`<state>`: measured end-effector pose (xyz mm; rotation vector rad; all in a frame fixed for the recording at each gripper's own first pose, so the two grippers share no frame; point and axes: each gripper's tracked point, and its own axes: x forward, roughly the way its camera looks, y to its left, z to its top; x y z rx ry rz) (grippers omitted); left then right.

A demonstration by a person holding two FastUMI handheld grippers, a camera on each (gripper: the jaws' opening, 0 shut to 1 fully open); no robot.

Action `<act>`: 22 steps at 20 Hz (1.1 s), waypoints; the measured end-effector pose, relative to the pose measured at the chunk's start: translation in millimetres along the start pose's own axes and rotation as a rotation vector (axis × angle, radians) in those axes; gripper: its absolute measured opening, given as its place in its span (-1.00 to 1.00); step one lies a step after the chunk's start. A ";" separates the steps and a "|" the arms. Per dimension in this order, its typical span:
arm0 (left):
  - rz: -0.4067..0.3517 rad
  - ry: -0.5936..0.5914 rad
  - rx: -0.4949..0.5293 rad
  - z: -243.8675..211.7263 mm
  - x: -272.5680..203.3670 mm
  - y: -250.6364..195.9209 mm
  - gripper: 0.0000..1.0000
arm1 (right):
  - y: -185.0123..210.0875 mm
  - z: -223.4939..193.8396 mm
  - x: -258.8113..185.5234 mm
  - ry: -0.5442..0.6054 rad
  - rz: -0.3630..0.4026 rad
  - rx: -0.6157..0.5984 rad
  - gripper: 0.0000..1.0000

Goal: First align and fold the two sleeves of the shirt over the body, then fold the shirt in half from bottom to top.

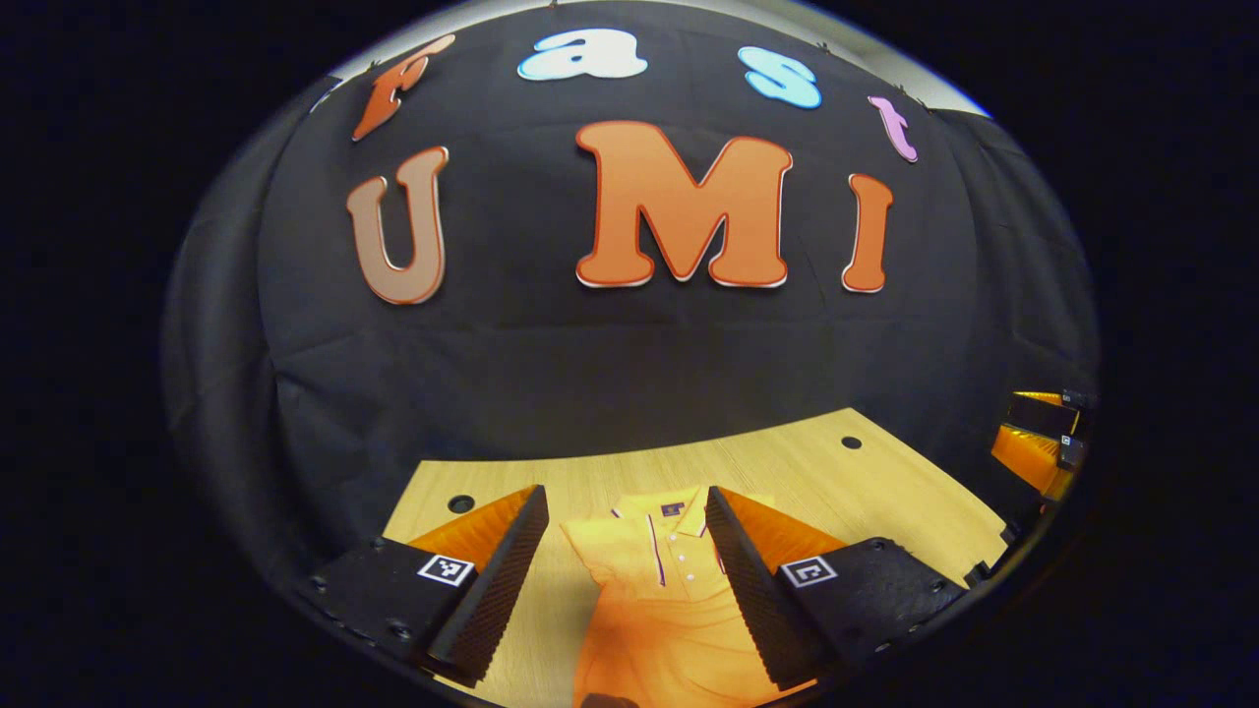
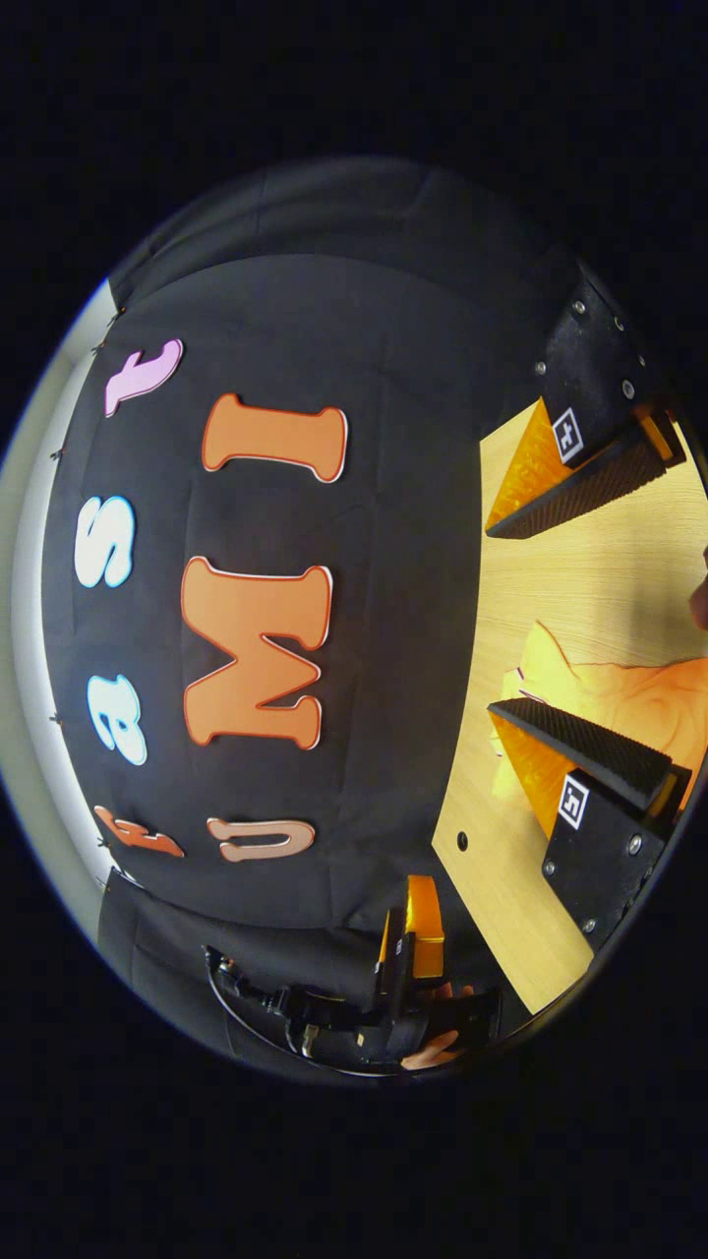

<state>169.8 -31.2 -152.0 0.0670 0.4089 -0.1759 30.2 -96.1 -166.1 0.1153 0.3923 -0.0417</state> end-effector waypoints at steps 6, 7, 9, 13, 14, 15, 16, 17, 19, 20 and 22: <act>0.146 -0.230 -0.034 13.6 -84.4 3.0 0.92 | 13.5 18.3 -13.5 -0.133 0.049 -0.019 0.99; 0.170 -0.257 -0.035 13.4 -96.3 3.9 0.92 | 13.6 21.9 -15.4 -0.163 0.049 -0.025 0.99; 0.198 -0.297 -0.024 11.3 -117.2 7.9 0.92 | 19.9 16.8 -20.8 -0.165 0.059 -0.026 0.98; 0.231 -0.337 0.019 2.3 -144.1 23.8 0.93 | 24.6 6.4 -36.0 -0.139 0.016 -0.032 0.98; 0.232 -0.342 0.028 -0.5 -149.0 26.9 0.93 | 25.2 1.8 -41.1 -0.127 -0.012 -0.034 0.98; 0.224 -0.341 0.036 -4.1 -152.0 29.5 0.93 | 26.2 -3.7 -47.9 -0.116 -0.034 -0.029 0.99; 0.215 -0.332 0.041 -8.9 -154.1 30.8 0.93 | 28.4 -9.1 -54.4 -0.102 -0.052 -0.019 0.98; 0.192 -0.326 0.031 -13.8 -157.0 30.6 0.93 | 35.1 -14.4 -61.4 -0.096 -0.051 -0.006 0.98; 0.149 -0.299 0.012 -26.9 -158.1 28.1 0.93 | 40.4 -29.9 -67.1 -0.065 -0.062 0.016 0.97; 0.136 -0.267 0.004 -41.9 -157.6 28.9 0.92 | 40.4 -40.6 -70.3 -0.034 -0.078 0.026 0.97; 0.106 -0.198 -0.001 -66.4 -154.9 27.0 0.93 | 41.3 -56.6 -77.0 0.013 -0.097 0.038 0.98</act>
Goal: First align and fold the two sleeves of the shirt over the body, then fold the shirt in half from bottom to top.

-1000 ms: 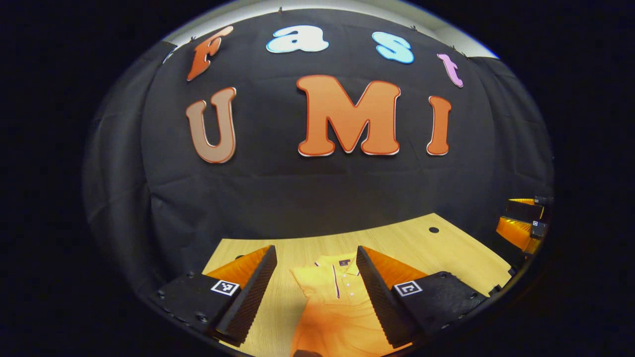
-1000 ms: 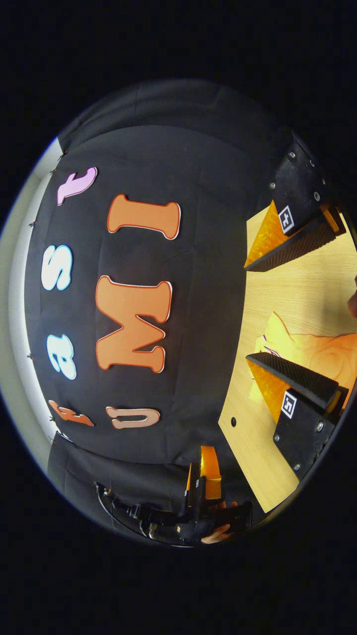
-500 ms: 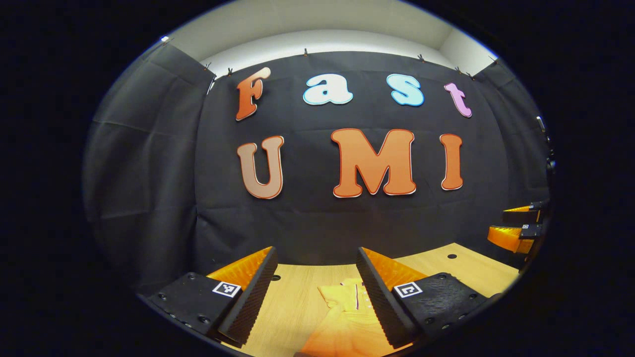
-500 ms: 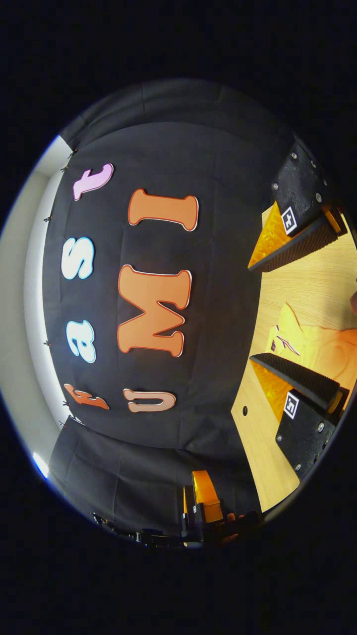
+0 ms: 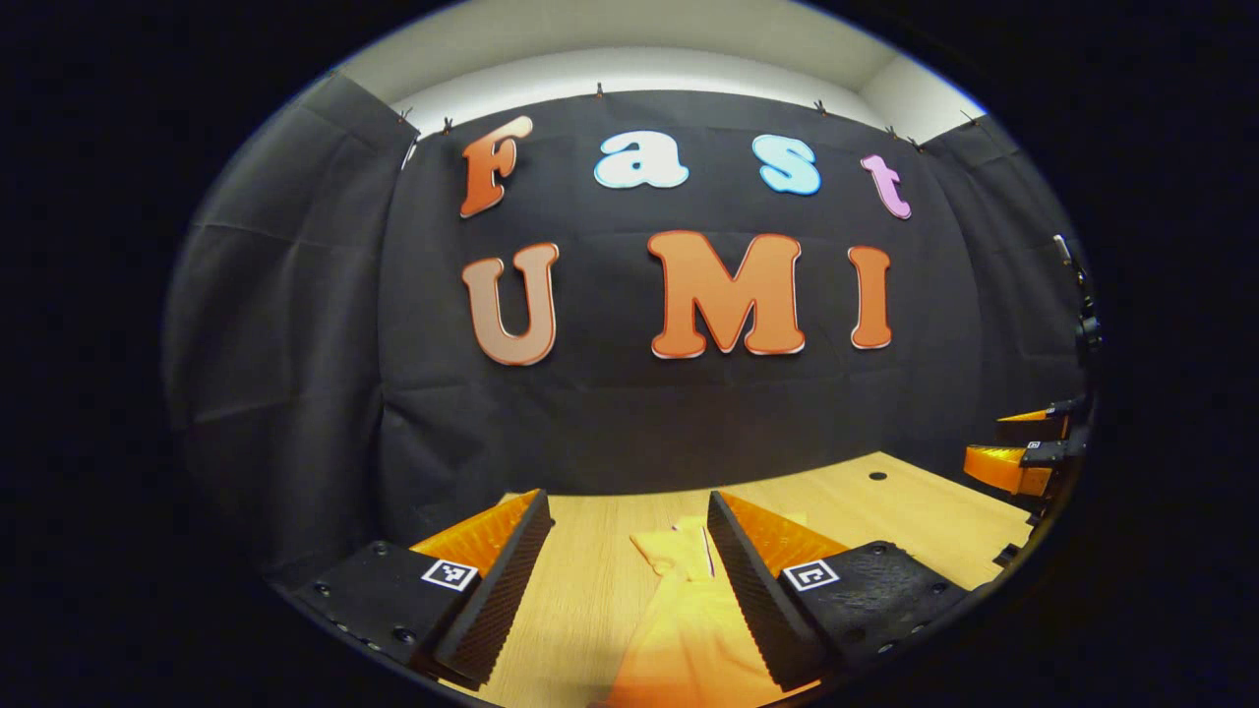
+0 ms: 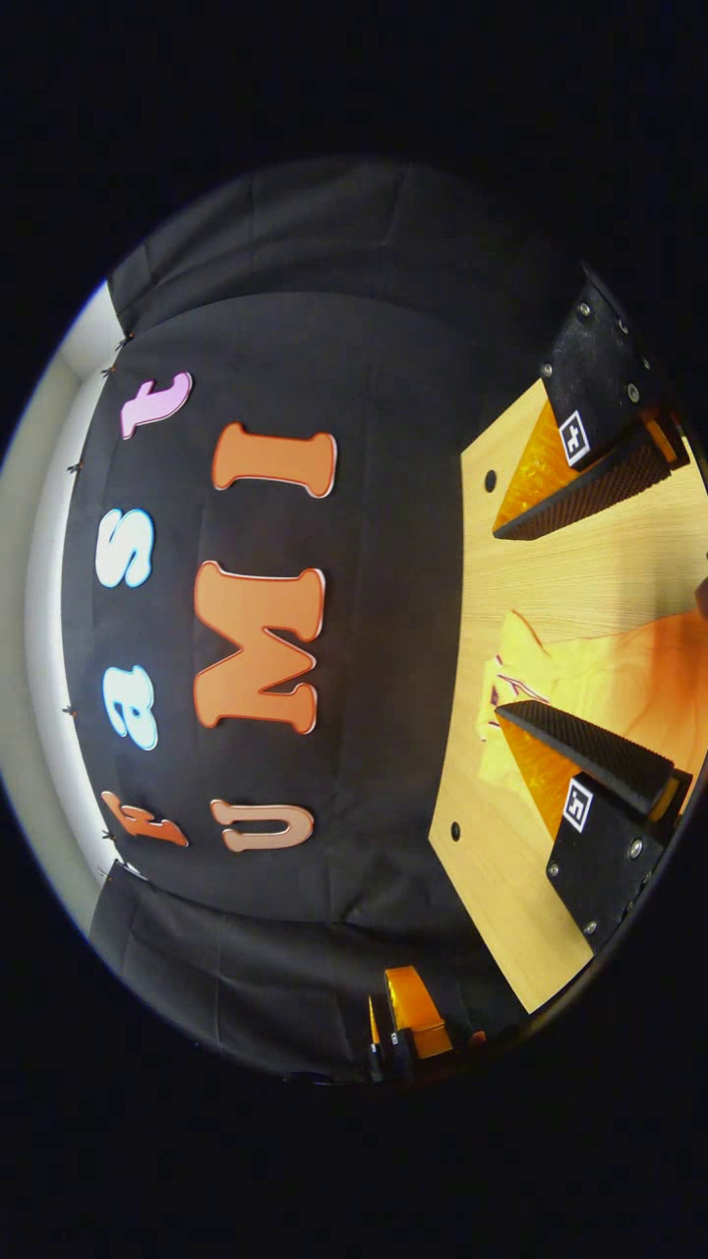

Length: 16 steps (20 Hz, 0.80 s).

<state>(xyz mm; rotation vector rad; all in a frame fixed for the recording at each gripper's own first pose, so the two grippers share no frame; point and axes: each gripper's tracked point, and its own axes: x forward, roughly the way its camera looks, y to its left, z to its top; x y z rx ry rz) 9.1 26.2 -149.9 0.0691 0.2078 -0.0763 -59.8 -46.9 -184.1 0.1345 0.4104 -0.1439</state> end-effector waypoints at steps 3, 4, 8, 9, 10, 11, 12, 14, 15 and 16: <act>-0.037 0.123 0.016 -35.5 -1.5 -3.8 0.94 | 0.5 -27.7 -6.8 0.091 -0.011 0.017 0.99; -0.055 0.161 0.024 -48.8 -2.3 -6.8 0.94 | 1.0 -37.8 -8.8 0.124 -0.002 0.015 0.98; -0.090 0.345 0.051 -104.5 -5.8 -14.1 0.94 | 4.9 -88.4 -19.3 0.268 0.037 0.010 0.99; -0.103 0.404 0.053 -117.5 -8.5 -15.7 0.94 | 5.6 -103.1 -20.3 0.306 0.045 0.001 0.98; -0.108 0.447 0.047 -130.4 -10.2 -18.8 0.94 | 2.5 -115.3 -22.4 0.346 0.044 -0.008 0.98; -0.120 0.499 0.037 -143.6 -10.7 -21.1 0.94 | 4.0 -129.1 -20.3 0.388 0.051 -0.007 0.99; -0.126 0.557 0.027 -160.1 -10.9 -20.8 0.94 | 4.1 -144.5 -19.5 0.432 0.058 0.002 0.99; -0.128 0.686 0.009 -185.4 -19.9 -20.1 0.95 | 5.8 -170.4 -25.9 0.534 0.078 0.029 0.99; -0.129 0.742 -0.002 -196.0 -24.5 -20.1 0.94 | 6.4 -179.5 -29.7 0.567 0.085 0.038 1.00; -0.134 0.785 -0.007 -203.8 -20.9 -19.8 0.96 | 5.1 -187.0 -31.4 0.595 0.088 0.040 1.00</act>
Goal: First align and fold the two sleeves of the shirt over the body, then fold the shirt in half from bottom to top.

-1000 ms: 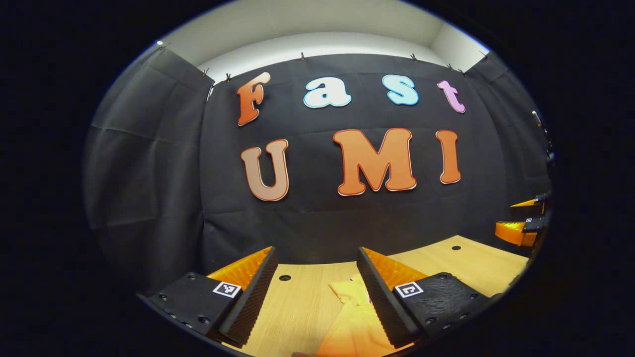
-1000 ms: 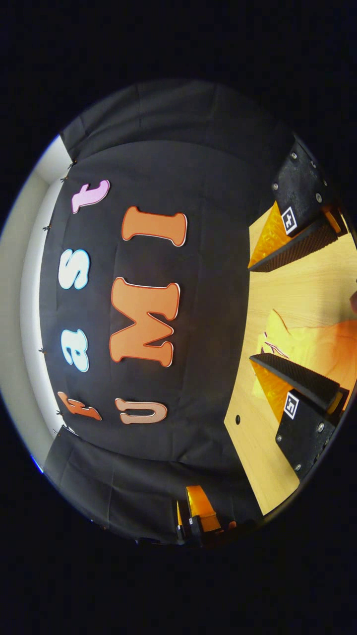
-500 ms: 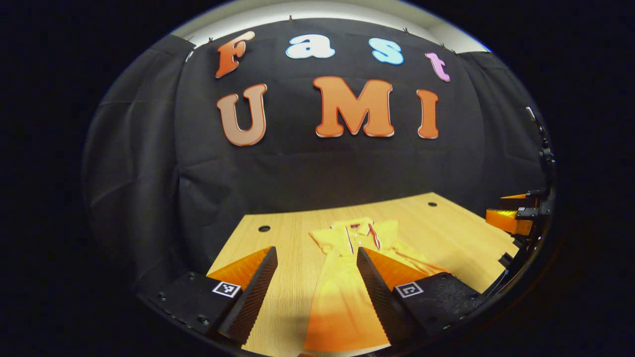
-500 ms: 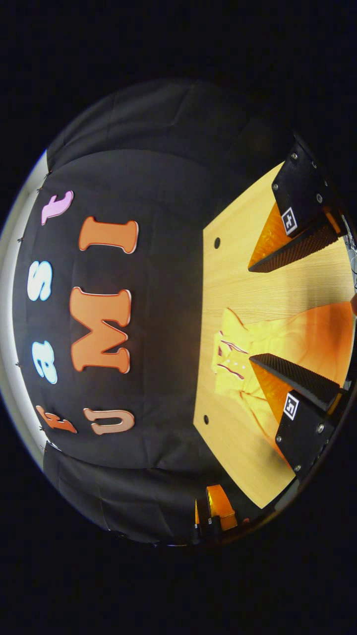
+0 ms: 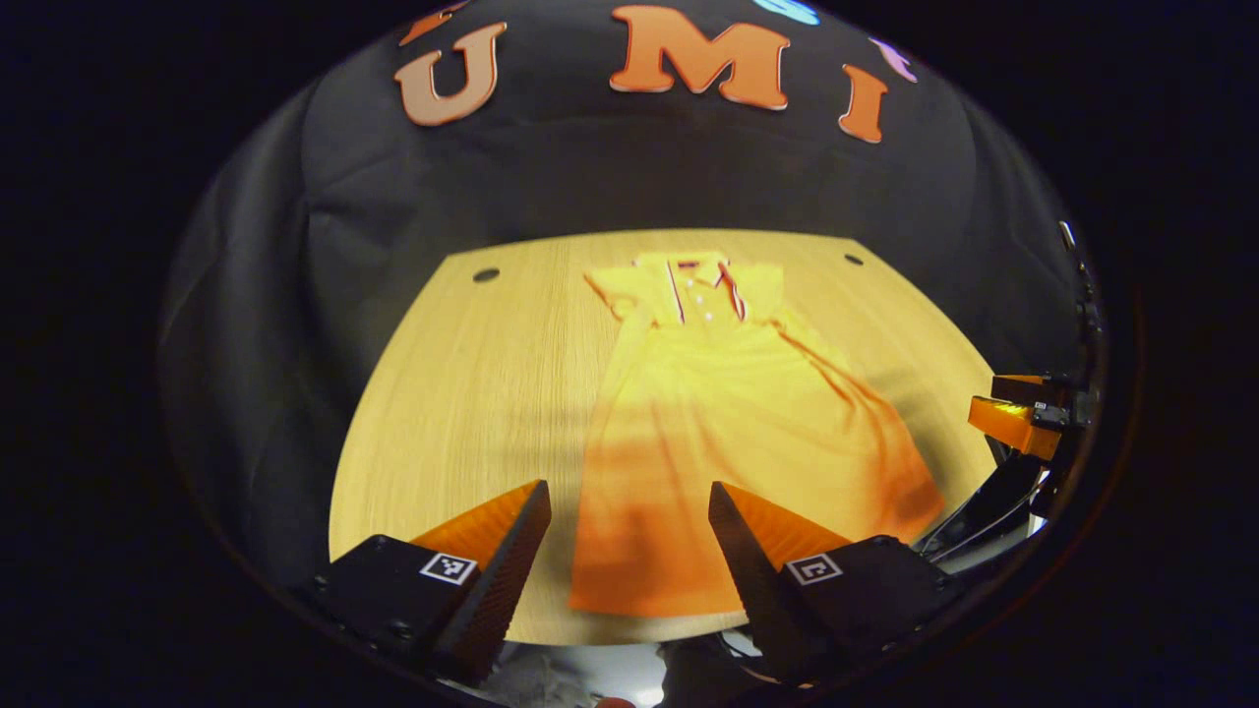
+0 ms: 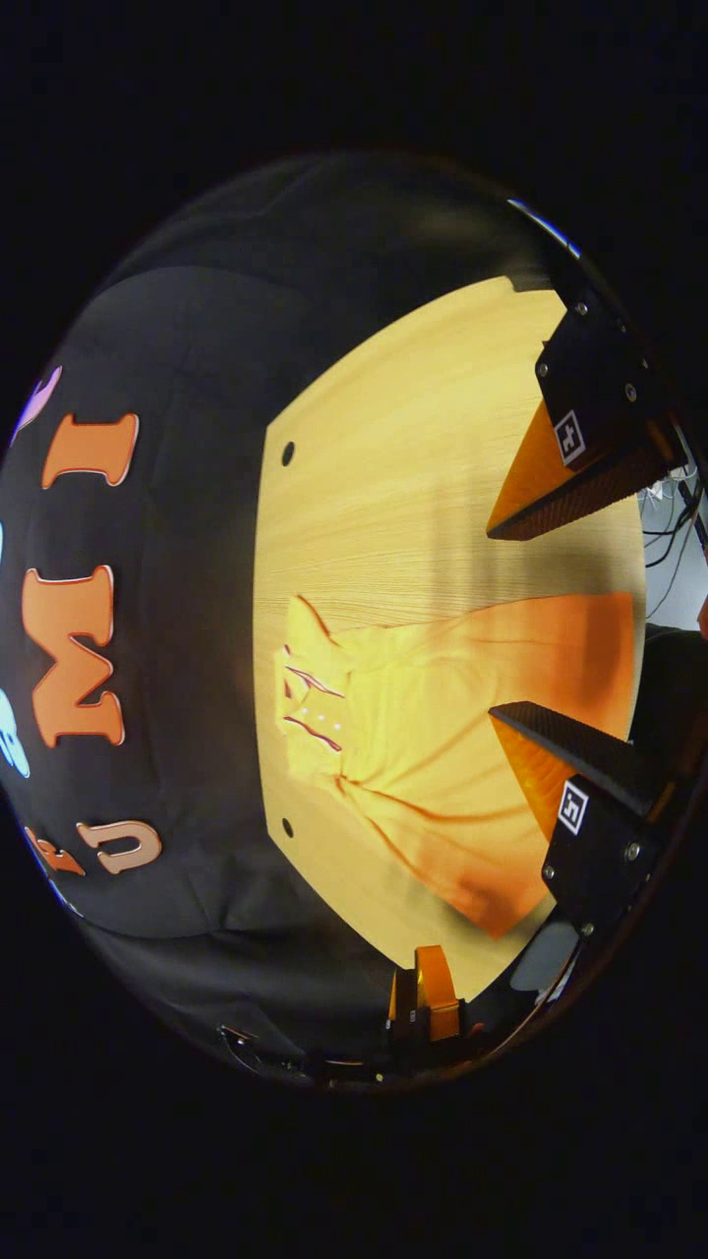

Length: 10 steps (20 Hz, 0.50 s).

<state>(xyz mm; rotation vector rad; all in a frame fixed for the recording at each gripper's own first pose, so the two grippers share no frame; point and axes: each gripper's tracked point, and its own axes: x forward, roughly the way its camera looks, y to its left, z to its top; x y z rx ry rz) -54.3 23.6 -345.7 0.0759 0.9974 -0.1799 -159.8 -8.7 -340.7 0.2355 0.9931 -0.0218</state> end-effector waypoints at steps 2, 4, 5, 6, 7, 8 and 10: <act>0.008 0.058 -0.007 4.3 4.0 3.9 0.96 | -1.3 -17.2 6.7 0.065 0.007 -0.003 1.00; 0.011 0.117 -0.029 -1.1 3.2 1.9 0.96 | -1.8 -29.5 10.5 0.111 0.020 -0.008 1.00; 0.010 0.154 -0.044 -3.0 4.4 2.8 0.95 | -2.3 -36.5 14.1 0.139 0.026 -0.006 1.00; 0.008 0.188 -0.062 -7.2 6.2 4.2 0.96 | -3.4 -44.9 17.4 0.177 0.029 -0.004 1.00; 0.007 0.222 -0.078 -12.0 7.1 5.7 0.97 | -4.2 -52.9 18.0 0.205 0.031 -0.004 1.00; 0.008 0.250 -0.092 -13.9 8.6 7.5 0.96 | -5.7 -59.9 20.1 0.234 0.031 -0.006 1.00; 0.018 0.301 -0.099 -22.4 19.4 15.9 0.96 | -9.4 -76.5 23.9 0.287 0.032 -0.014 1.00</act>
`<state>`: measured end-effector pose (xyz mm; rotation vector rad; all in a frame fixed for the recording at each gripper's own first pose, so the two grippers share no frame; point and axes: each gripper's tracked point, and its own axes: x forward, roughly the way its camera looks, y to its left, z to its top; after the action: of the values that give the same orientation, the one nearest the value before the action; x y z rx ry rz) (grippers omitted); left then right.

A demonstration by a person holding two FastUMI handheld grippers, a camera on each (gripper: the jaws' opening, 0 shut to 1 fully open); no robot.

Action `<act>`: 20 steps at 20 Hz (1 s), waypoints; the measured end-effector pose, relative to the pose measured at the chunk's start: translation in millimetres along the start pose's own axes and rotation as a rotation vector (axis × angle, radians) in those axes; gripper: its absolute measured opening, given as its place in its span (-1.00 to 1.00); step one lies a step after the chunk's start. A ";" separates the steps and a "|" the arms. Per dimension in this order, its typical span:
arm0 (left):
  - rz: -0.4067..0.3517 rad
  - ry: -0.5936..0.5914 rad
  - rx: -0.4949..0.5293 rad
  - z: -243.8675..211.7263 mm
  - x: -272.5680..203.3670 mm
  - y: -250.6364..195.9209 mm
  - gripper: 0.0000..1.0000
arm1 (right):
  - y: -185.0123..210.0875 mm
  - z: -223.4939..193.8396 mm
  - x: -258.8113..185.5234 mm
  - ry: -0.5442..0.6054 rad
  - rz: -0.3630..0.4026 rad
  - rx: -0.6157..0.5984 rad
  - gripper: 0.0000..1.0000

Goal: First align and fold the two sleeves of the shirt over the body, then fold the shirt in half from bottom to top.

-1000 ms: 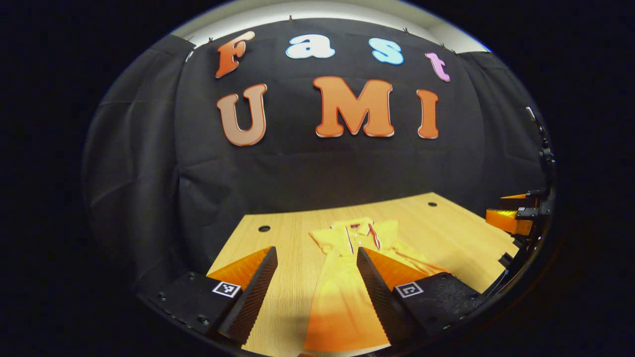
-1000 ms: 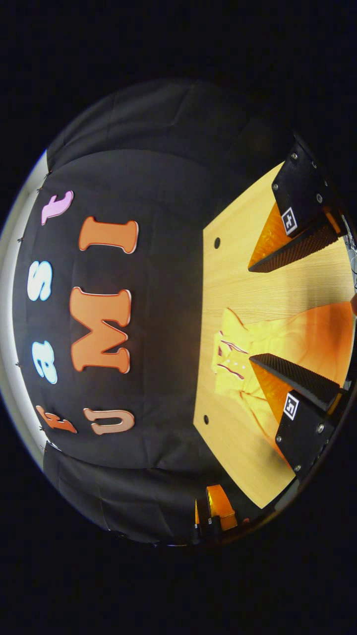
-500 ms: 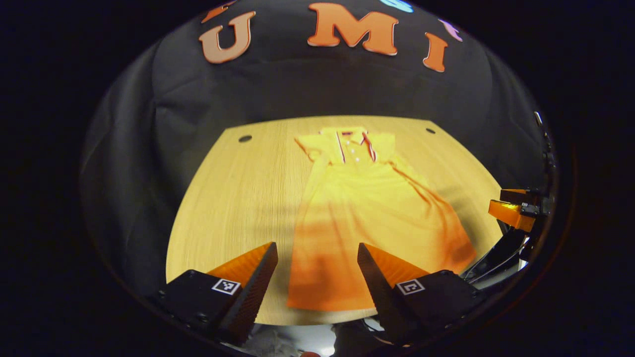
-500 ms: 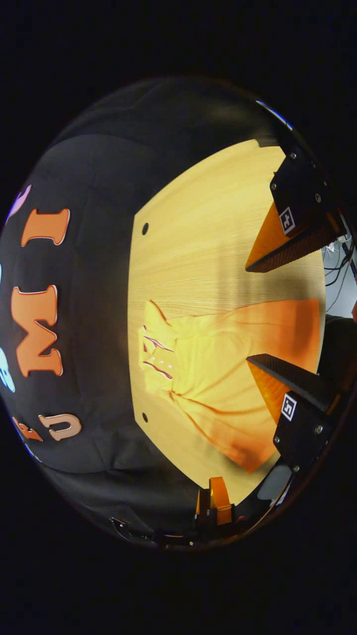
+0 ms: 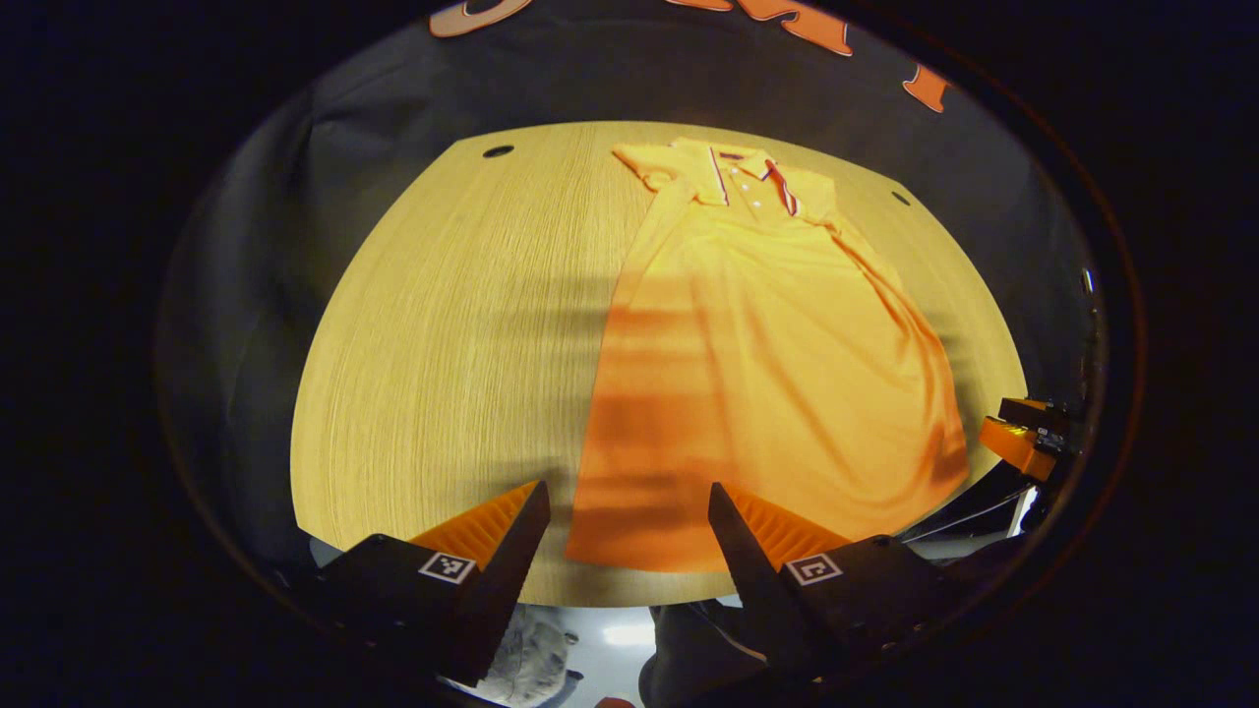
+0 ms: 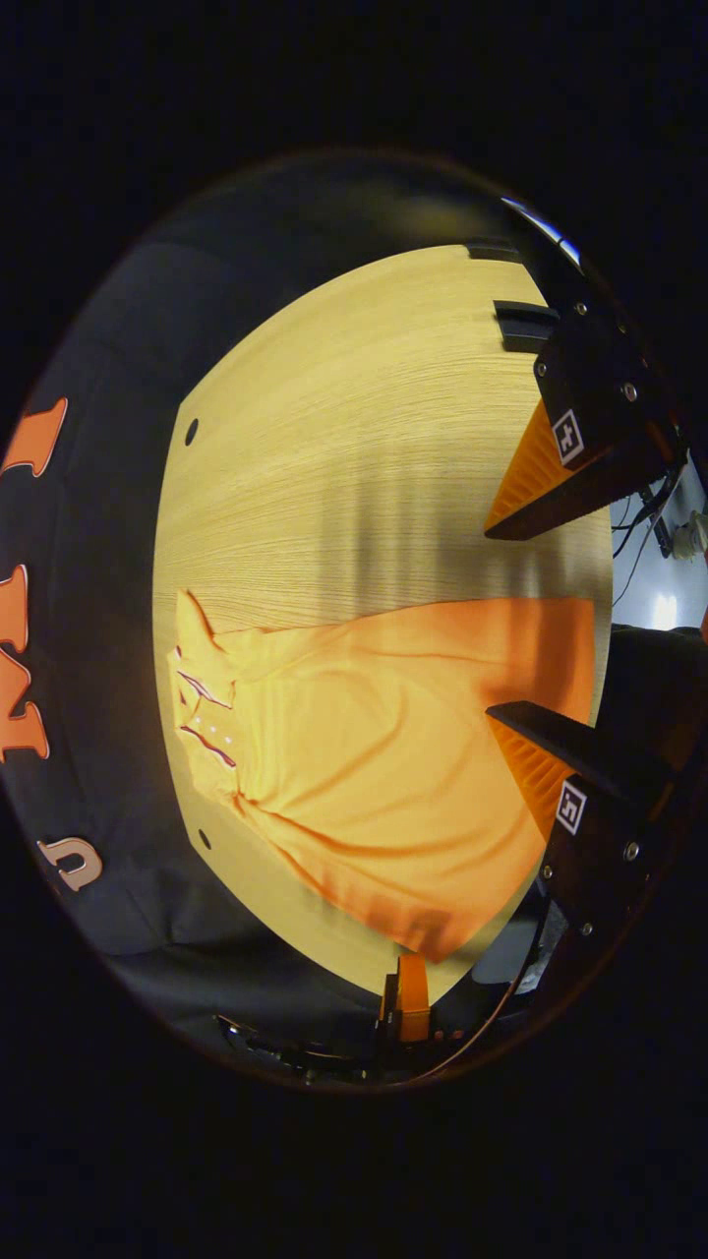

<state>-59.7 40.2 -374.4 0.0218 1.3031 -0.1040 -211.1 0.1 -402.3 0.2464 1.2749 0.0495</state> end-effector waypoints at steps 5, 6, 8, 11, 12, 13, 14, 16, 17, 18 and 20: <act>0.015 0.133 -0.022 -28.2 22.2 21.1 0.99 | -3.3 -26.1 9.9 0.106 0.006 -0.002 1.00; 0.033 0.141 -0.020 -31.4 22.2 28.5 0.99 | -2.2 -28.6 10.7 0.119 0.012 0.001 0.99; 0.017 0.159 -0.017 -39.3 24.4 32.0 0.98 | 0.1 -36.3 11.7 0.148 0.017 -0.006 0.99; 0.020 0.179 0.029 -43.9 27.2 28.4 0.94 | 2.9 -47.2 14.3 0.186 0.019 -0.024 0.99; 0.027 0.190 0.042 -44.2 28.3 27.9 0.95 | 4.2 -50.6 15.4 0.208 0.017 -0.029 0.99; 0.030 0.192 0.053 -42.3 27.9 27.5 0.97 | 4.0 -48.8 15.1 0.206 0.013 -0.044 0.99; 0.025 0.198 0.067 -42.0 28.6 24.9 0.97 | 4.6 -47.8 16.9 0.216 0.006 -0.055 0.98; 0.012 0.209 0.069 -40.0 30.0 21.2 0.97 | 7.6 -53.4 16.3 0.259 -0.013 -0.072 0.94; 0.012 0.220 0.070 -41.1 30.4 20.3 0.97 | 12.4 -56.7 14.5 0.294 -0.012 -0.091 0.90; 0.010 0.222 0.075 -40.3 30.4 18.0 0.96 | 18.9 -57.0 15.6 0.317 -0.004 -0.099 0.72; 0.002 0.226 0.099 -39.1 31.8 11.3 0.89 | 27.0 -54.2 16.5 0.335 0.000 -0.115 0.35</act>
<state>-88.0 52.3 -415.9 0.1217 1.5224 -0.1682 -255.1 37.6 -426.7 0.1418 1.5991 0.1693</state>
